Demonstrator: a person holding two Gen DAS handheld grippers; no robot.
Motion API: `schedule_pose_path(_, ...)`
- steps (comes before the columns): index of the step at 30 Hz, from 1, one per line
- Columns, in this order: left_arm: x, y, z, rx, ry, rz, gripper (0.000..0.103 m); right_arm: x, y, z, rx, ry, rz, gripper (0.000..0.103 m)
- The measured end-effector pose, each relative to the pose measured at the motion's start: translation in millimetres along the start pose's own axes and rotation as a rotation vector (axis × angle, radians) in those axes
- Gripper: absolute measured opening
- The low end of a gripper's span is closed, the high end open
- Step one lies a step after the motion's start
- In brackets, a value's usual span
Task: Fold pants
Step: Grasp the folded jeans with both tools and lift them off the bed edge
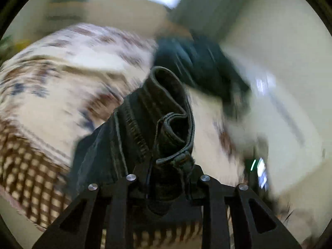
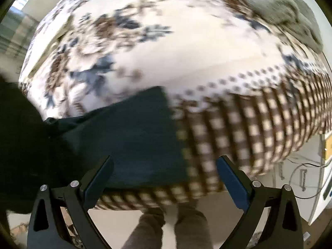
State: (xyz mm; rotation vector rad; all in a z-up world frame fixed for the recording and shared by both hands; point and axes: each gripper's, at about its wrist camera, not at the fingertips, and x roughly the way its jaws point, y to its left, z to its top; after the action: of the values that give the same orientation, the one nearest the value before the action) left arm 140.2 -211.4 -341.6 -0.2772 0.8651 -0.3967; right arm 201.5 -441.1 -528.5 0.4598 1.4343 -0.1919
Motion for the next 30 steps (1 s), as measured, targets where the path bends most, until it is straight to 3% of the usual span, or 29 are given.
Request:
schedule_pose_path(2, 47, -30, -22, 0.113, 0.162, 0.029, 0.022, 2, -20, 1, 0.018, 0.019, 0.012, 0.101)
schedule_pose_path(4, 85, -44, -43, 0.162, 0.313, 0.054, 0.024, 3, -37, 2, 0.036, 0.035, 0.047, 0.098)
schedule_pose_path(5, 97, -46, -50, 0.166, 0.361, 0.048, 0.029, 1, -43, 3, 0.047, 0.03, 0.082, 0.092)
schedule_pose_path(7, 103, -44, -57, 0.127, 0.417, 0.031, 0.031, -2, -46, 5, 0.062, 0.026, 0.146, 0.091)
schedule_pose_path(8, 101, -40, -56, 0.106, 0.428, 0.036, 0.036, -3, -45, 6, 0.067, 0.025, 0.182, 0.091)
schedule_pose_path(9, 96, -38, -54, 0.092, 0.429, 0.038, 0.043, -2, -43, 8, 0.068, 0.028, 0.228, 0.091)
schedule_pose_path(10, 91, -35, -50, 0.079, 0.425, 0.049, 0.068, 1, -41, 11, 0.064, 0.04, 0.284, 0.091)
schedule_pose_path(11, 84, -31, -45, 0.062, 0.412, 0.07, 0.083, 4, -35, 14, 0.057, 0.05, 0.325, 0.091)
schedule_pose_path(14, 55, -15, -28, 0.013, 0.349, 0.123, 0.083, 27, -9, 20, 0.009, 0.124, 0.403, 0.091)
schedule_pose_path(19, 30, 30, 1, -0.059, 0.298, 0.252, 0.083, 76, 18, 20, -0.017, 0.21, 0.337, 0.09)
schedule_pose_path(22, 30, 63, 8, -0.059, 0.295, 0.371, 0.083, 80, 31, 17, -0.032, 0.151, 0.29, 0.06)
schedule_pose_path(25, 30, 92, 12, -0.098, 0.287, 0.436, 0.083, 66, 42, 13, -0.064, 0.076, 0.262, 0.014)
schedule_pose_path(28, 29, 115, 18, -0.131, 0.248, 0.476, 0.083, 43, 38, 16, -0.078, 0.013, 0.271, 0.011)
schedule_pose_path(30, 31, 126, 22, -0.161, 0.228, 0.457, 0.083, 31, 24, 23, -0.056, 0.007, 0.295, 0.011)
